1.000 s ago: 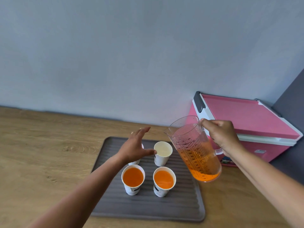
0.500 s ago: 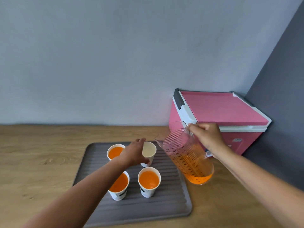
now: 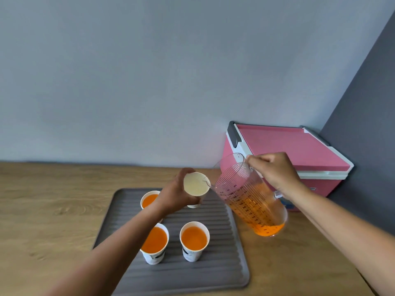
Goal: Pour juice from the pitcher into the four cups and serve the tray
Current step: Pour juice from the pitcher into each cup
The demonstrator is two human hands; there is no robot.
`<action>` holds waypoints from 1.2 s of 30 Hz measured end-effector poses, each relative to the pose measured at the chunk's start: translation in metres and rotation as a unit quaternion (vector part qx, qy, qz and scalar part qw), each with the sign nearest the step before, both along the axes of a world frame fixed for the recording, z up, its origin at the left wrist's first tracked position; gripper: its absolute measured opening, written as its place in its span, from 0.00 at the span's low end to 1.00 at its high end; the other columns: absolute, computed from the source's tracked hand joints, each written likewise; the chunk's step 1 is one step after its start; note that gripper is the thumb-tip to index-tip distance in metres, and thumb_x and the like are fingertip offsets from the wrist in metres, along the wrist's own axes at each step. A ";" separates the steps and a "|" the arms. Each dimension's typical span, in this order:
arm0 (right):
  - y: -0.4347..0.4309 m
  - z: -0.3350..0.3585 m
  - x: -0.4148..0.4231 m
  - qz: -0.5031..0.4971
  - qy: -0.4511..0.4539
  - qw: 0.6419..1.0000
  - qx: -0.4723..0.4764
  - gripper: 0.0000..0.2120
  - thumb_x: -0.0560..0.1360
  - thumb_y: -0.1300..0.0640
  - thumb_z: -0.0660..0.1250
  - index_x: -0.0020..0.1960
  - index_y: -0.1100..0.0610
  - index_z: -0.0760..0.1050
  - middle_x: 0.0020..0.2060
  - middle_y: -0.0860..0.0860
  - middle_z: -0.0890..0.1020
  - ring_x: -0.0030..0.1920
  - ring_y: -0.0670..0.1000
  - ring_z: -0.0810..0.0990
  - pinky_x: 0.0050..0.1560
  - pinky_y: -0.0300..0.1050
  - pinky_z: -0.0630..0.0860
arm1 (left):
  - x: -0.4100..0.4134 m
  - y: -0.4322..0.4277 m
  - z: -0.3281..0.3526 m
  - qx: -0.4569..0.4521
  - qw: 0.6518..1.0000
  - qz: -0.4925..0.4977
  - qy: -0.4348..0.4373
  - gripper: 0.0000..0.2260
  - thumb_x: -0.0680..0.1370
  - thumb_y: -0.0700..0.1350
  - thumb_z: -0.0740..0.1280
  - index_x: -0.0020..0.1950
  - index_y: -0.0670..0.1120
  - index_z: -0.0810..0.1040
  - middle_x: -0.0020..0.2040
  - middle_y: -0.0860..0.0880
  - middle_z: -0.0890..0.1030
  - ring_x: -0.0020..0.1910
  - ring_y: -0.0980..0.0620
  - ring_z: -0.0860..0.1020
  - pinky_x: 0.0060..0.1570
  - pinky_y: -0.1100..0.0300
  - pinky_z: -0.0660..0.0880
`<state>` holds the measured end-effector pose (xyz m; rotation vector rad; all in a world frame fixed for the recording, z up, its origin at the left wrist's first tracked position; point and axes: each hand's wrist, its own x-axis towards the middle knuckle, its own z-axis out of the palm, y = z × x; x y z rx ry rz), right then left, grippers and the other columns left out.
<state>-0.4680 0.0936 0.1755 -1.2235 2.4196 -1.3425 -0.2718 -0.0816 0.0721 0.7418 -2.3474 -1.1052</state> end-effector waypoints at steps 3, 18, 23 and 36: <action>-0.004 0.019 0.003 0.019 0.034 0.999 0.024 0.27 0.67 0.38 0.67 0.35 0.65 0.80 0.23 0.53 0.69 0.24 0.50 0.66 0.36 0.45 0.68 | 0.005 0.003 0.004 0.026 0.999 0.007 0.034 0.38 0.62 0.48 0.80 0.68 0.58 0.66 0.62 0.51 0.74 0.58 0.51 0.75 0.55 0.55 0.76; -0.023 0.046 0.019 0.057 0.146 0.979 0.132 0.20 0.73 0.43 0.69 0.31 0.57 0.82 0.24 0.44 0.81 0.31 0.53 0.82 0.32 0.39 0.68 | 0.019 0.021 0.000 0.060 0.995 0.044 0.066 0.35 0.63 0.49 0.81 0.64 0.56 0.66 0.57 0.56 0.76 0.56 0.54 0.76 0.53 0.60 0.76; -0.028 0.045 0.022 0.067 0.176 0.969 0.158 0.15 0.74 0.42 0.67 0.43 0.52 0.86 0.50 0.48 0.87 0.46 0.51 0.85 0.46 0.41 0.77 | 0.018 0.022 -0.005 0.063 0.996 0.040 0.053 0.37 0.64 0.48 0.81 0.67 0.53 0.65 0.61 0.53 0.75 0.58 0.53 0.75 0.54 0.60 0.76; -0.035 0.050 0.034 0.064 0.203 0.955 0.204 0.16 0.75 0.43 0.67 0.55 0.51 0.86 0.57 0.48 0.85 0.46 0.46 0.80 0.47 0.40 0.72 | 0.016 0.023 -0.010 0.078 0.995 0.039 0.051 0.35 0.64 0.49 0.81 0.64 0.58 0.65 0.58 0.57 0.74 0.57 0.55 0.76 0.52 0.62 0.75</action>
